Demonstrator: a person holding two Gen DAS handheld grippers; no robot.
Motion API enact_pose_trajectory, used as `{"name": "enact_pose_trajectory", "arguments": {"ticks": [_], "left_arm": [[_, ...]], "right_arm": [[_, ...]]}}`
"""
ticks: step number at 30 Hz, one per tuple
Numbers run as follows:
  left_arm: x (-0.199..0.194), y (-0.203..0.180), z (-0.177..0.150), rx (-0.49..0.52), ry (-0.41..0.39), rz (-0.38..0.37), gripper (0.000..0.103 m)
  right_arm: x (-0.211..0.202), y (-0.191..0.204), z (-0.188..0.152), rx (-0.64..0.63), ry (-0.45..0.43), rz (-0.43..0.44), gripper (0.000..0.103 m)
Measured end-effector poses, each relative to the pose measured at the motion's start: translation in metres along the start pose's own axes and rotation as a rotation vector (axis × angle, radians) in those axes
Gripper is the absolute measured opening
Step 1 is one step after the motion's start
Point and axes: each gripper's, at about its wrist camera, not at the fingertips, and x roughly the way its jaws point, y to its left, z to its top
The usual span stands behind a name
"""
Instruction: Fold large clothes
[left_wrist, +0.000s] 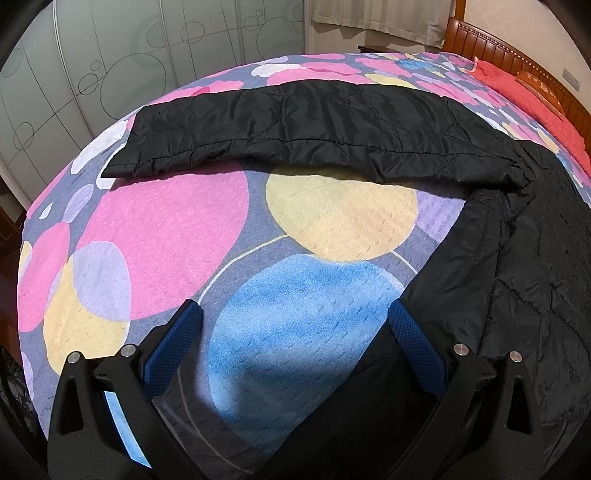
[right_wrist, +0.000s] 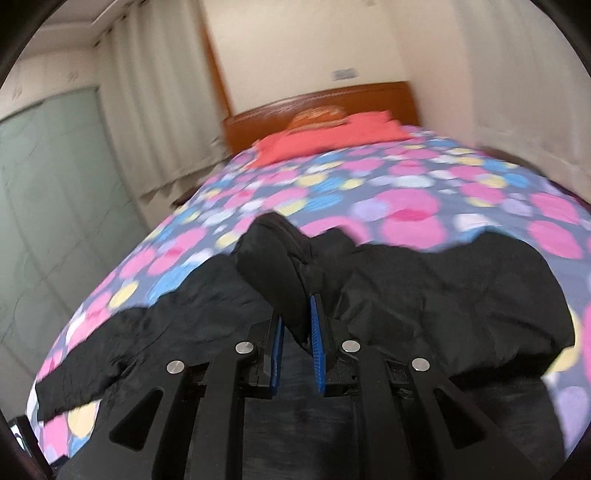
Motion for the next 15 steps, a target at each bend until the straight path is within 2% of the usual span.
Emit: {"name": "enact_pose_trajectory", "arguments": {"ticks": [5,9,12,13,15], "left_arm": [[0.000,0.000,0.000,0.002,-0.001,0.003,0.101],[-0.001,0.001,0.001,0.002,0.000,0.003,0.101],[-0.001,0.001,0.002,0.003,-0.002,0.005,0.101],[-0.001,0.001,0.001,0.003,0.000,0.004,0.101],[-0.001,0.001,0.002,0.003,0.000,0.004,0.101]], "right_arm": [[0.038,0.044,-0.025,-0.067,0.105,0.051,0.014],[0.063,0.064,-0.047,-0.120,0.197,0.028,0.014],[0.083,0.067,-0.061,-0.148,0.283,0.004,0.020],[0.086,0.067,-0.063,-0.150,0.298,0.006,0.026],[0.084,0.067,-0.064,-0.145,0.307,0.051,0.048]]}}
